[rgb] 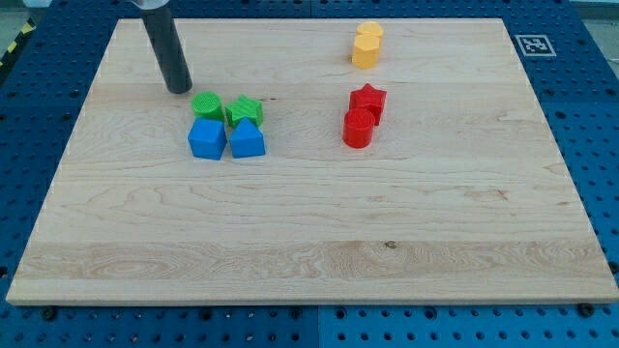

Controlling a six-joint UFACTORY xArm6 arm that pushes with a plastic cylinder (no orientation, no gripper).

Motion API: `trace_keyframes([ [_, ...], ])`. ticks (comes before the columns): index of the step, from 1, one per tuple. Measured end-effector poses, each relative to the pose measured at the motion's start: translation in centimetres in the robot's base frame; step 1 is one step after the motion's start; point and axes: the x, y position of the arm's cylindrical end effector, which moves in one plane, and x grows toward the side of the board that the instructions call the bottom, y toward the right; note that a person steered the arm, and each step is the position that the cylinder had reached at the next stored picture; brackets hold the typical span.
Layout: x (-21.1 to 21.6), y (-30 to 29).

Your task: Adjust the green circle to the top of the blue cube

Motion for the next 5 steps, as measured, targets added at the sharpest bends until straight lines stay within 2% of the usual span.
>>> trace_keyframes([
  [5,3.1,1.2],
])
